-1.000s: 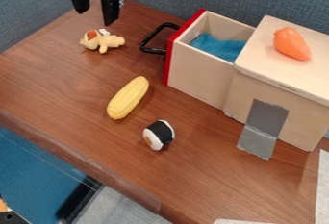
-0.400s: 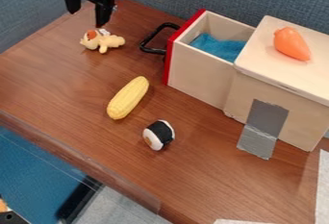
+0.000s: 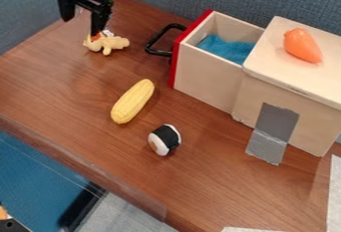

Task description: Moved the toy duck to the lower side of the table.

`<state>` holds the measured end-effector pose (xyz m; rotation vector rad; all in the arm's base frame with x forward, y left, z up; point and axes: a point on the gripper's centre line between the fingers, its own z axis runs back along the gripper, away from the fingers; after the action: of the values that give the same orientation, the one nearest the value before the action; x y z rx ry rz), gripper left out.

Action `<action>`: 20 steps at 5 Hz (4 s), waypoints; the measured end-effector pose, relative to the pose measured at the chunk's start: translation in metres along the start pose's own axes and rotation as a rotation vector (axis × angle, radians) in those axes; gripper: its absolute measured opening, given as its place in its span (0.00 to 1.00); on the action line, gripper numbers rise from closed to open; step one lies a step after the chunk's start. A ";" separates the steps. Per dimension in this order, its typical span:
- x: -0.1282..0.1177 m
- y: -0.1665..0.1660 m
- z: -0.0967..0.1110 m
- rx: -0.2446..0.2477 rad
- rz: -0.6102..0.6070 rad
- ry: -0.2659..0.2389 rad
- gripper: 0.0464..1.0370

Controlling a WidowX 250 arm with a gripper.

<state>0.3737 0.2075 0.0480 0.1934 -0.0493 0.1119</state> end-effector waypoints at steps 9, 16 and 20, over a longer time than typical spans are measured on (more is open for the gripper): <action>0.004 -0.029 -0.028 -0.099 0.093 -0.054 0.86; -0.109 -0.064 0.039 -0.178 0.205 -0.171 0.29; -0.153 -0.047 0.012 -0.192 0.353 -0.100 0.91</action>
<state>0.2271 0.1435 0.0414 -0.0037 -0.1933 0.4471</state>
